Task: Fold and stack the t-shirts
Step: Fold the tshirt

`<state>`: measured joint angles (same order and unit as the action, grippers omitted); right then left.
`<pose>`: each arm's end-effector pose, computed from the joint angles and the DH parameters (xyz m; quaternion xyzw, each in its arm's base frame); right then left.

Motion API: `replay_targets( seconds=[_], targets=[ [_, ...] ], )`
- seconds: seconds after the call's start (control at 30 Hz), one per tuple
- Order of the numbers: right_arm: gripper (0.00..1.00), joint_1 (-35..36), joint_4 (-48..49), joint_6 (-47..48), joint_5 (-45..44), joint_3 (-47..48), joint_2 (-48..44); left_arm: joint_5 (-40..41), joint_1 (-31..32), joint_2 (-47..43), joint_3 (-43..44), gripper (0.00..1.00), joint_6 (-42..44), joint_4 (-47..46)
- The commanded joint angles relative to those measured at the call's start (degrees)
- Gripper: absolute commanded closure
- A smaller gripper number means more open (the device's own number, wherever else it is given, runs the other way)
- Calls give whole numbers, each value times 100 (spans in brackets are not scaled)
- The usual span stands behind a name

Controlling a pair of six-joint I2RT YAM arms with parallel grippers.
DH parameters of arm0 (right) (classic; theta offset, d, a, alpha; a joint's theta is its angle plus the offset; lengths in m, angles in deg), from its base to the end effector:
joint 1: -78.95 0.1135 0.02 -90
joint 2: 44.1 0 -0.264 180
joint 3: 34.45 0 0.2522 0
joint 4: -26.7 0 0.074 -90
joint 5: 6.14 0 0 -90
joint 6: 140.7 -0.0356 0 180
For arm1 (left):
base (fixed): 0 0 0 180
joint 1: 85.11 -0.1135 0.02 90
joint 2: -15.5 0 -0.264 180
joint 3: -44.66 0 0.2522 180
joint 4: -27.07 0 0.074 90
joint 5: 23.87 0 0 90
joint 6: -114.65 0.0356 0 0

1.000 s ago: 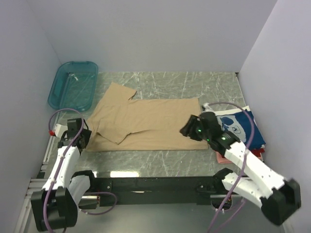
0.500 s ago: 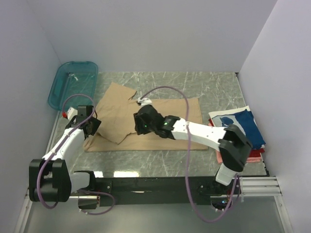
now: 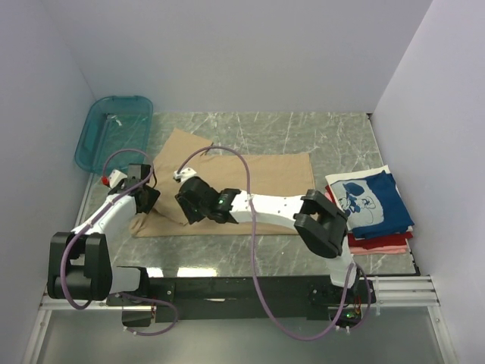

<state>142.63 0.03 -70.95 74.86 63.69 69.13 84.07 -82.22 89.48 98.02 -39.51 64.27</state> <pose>0.2041 0.4000 0.2177 -0.3069 0.8572 0.2192 0.3508 0.2409 -0.0012 0.1871 -0.5208 0.7946 -0.0263 0.3110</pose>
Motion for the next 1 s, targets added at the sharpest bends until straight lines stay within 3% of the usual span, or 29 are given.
replay_targets(
  seconds=[0.0,0.77,0.97],
  targets=[
    [55,118,16,276,-59,508,269,175,53,38,110,59,-70,11],
    [55,444,-476,329,-225,1546,1553,167,97,64,-145,48,53,-112],
    [68,435,-485,197,-296,1547,1527,17,97,73,-215,48,97,-235]
  ],
)
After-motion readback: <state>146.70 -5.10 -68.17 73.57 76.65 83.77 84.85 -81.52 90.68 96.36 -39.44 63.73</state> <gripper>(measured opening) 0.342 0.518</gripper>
